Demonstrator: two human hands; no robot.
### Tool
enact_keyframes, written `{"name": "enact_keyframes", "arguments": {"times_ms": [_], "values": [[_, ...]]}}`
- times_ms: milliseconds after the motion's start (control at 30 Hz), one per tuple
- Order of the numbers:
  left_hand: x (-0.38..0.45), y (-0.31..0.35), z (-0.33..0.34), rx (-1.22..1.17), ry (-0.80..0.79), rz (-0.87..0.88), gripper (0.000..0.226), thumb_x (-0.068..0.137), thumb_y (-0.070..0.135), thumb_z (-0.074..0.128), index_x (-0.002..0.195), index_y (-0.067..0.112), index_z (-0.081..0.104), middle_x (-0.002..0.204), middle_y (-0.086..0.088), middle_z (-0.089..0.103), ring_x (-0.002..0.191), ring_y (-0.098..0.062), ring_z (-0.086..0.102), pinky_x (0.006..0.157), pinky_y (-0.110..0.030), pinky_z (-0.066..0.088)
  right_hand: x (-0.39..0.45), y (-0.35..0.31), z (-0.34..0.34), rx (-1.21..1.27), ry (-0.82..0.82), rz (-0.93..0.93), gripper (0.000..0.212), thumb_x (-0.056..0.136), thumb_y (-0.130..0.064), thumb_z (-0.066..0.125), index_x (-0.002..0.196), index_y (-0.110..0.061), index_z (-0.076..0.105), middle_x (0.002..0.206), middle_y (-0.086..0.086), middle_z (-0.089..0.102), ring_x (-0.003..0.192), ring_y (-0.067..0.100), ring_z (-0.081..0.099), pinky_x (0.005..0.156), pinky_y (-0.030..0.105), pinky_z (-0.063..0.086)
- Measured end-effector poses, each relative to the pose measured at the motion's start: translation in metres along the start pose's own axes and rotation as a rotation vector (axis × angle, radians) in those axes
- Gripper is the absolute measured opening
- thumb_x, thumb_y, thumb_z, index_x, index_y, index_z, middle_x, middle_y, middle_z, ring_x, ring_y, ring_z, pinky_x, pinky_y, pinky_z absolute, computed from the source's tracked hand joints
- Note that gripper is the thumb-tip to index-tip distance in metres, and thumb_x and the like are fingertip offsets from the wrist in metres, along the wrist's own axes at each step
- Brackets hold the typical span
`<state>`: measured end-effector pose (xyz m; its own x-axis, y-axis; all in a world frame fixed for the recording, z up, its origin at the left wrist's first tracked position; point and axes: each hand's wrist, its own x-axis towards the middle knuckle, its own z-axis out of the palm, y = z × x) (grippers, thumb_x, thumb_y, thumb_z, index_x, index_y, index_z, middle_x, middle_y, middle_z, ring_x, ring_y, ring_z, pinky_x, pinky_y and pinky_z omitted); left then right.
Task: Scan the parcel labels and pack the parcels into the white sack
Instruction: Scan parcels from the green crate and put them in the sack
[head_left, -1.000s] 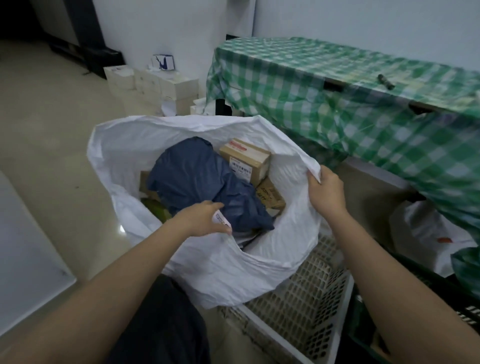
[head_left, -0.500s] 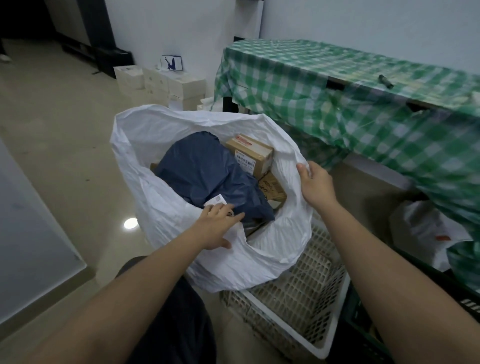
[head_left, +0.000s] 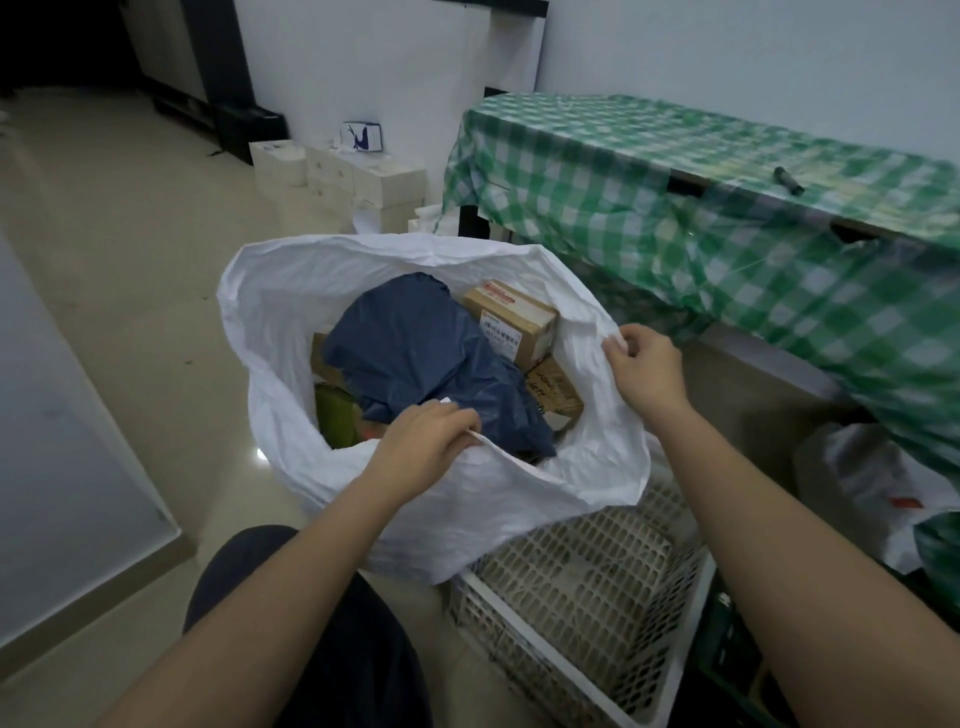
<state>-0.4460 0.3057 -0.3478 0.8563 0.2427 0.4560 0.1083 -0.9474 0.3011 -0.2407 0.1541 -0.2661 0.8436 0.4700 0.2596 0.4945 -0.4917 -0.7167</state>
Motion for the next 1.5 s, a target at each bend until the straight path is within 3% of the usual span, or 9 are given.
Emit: {"name": "enact_keyframes", "arguments": {"times_ms": [67, 200, 467, 600, 800, 933, 1100, 1367, 1500], "values": [[-0.004, -0.002, -0.006, -0.015, 0.06, -0.077, 0.013, 0.093, 0.02, 0.058, 0.094, 0.012, 0.069, 0.087, -0.006, 0.065, 0.082, -0.023, 0.057, 0.069, -0.029, 0.04, -0.001, 0.0, 0.007, -0.031, -0.059, 0.032, 0.027, 0.097, -0.028, 0.056, 0.113, -0.008, 0.064, 0.1, 0.009, 0.065, 0.091, 0.026, 0.06, 0.076, 0.034, 0.046], [0.002, -0.006, -0.024, 0.098, 0.038, -0.15, 0.012, 0.087, 0.014, 0.069, 0.094, 0.007, 0.073, 0.083, -0.011, 0.065, 0.077, -0.028, 0.057, 0.067, -0.029, 0.035, -0.002, -0.008, 0.021, -0.14, -0.178, 0.023, 0.038, 0.101, -0.027, 0.048, 0.066, -0.011, 0.05, 0.066, 0.003, 0.052, 0.073, 0.026, 0.052, 0.052, 0.028, 0.031], [0.06, -0.043, -0.111, 0.223, 0.618, -0.145, 0.014, 0.086, 0.017, 0.062, 0.083, 0.014, 0.076, 0.071, -0.007, 0.061, 0.064, -0.029, 0.05, 0.058, -0.038, 0.039, 0.051, -0.083, -0.027, 0.15, 0.328, -0.155, 0.028, 0.101, -0.015, 0.046, 0.112, -0.002, 0.068, 0.105, 0.02, 0.07, 0.092, 0.03, 0.062, 0.064, 0.024, 0.031], [0.048, -0.051, -0.089, 0.194, 0.475, -0.159, 0.024, 0.087, 0.024, 0.058, 0.084, 0.012, 0.078, 0.069, -0.008, 0.06, 0.064, -0.029, 0.048, 0.059, -0.034, 0.033, 0.032, -0.058, 0.001, -0.054, 0.106, -0.051, 0.029, 0.101, -0.015, 0.044, 0.107, 0.003, 0.067, 0.101, 0.022, 0.068, 0.089, 0.029, 0.062, 0.065, 0.026, 0.033], [0.044, -0.044, -0.109, 0.114, 0.708, -0.286, 0.022, 0.088, 0.022, 0.057, 0.089, 0.011, 0.076, 0.08, -0.01, 0.06, 0.077, -0.032, 0.049, 0.069, -0.032, 0.029, 0.019, -0.092, -0.008, 0.338, 0.351, -0.098, 0.028, 0.101, -0.014, 0.043, 0.114, -0.002, 0.066, 0.099, 0.006, 0.064, 0.09, 0.019, 0.056, 0.074, 0.02, 0.037], [0.031, -0.04, -0.092, 0.095, 0.57, -0.32, 0.017, 0.084, 0.018, 0.062, 0.09, 0.012, 0.077, 0.079, -0.008, 0.06, 0.079, -0.035, 0.049, 0.068, -0.034, 0.027, 0.0, -0.051, -0.003, 0.146, 0.217, 0.069, 0.023, 0.1, -0.012, 0.045, 0.084, -0.006, 0.06, 0.071, 0.006, 0.052, 0.076, 0.02, 0.049, 0.064, 0.027, 0.031], [0.048, -0.022, -0.117, 0.063, 0.67, -0.304, 0.018, 0.086, 0.019, 0.061, 0.092, 0.013, 0.077, 0.079, -0.009, 0.06, 0.078, -0.029, 0.046, 0.069, -0.031, 0.024, 0.02, -0.09, -0.042, 0.194, 0.344, -0.111, 0.034, 0.101, -0.018, 0.046, 0.07, -0.005, 0.049, 0.057, 0.004, 0.042, 0.053, 0.015, 0.037, 0.052, 0.03, 0.027], [0.044, -0.036, -0.144, 0.122, 0.783, -0.34, 0.018, 0.087, 0.025, 0.062, 0.089, 0.013, 0.076, 0.077, -0.007, 0.06, 0.073, -0.032, 0.052, 0.063, -0.038, 0.039, 0.024, -0.09, -0.039, 0.371, 0.442, -0.036, 0.031, 0.102, -0.02, 0.045, 0.076, -0.005, 0.053, 0.061, 0.002, 0.045, 0.055, 0.011, 0.039, 0.052, 0.027, 0.028], [0.041, -0.044, -0.132, 0.139, 0.669, -0.404, 0.016, 0.088, 0.023, 0.065, 0.094, 0.013, 0.076, 0.082, -0.008, 0.062, 0.079, -0.034, 0.052, 0.068, -0.038, 0.037, 0.026, -0.065, -0.04, 0.094, 0.278, 0.016, 0.039, 0.1, -0.023, 0.047, 0.067, -0.002, 0.048, 0.062, 0.015, 0.045, 0.057, 0.025, 0.039, 0.05, 0.033, 0.025]]}}
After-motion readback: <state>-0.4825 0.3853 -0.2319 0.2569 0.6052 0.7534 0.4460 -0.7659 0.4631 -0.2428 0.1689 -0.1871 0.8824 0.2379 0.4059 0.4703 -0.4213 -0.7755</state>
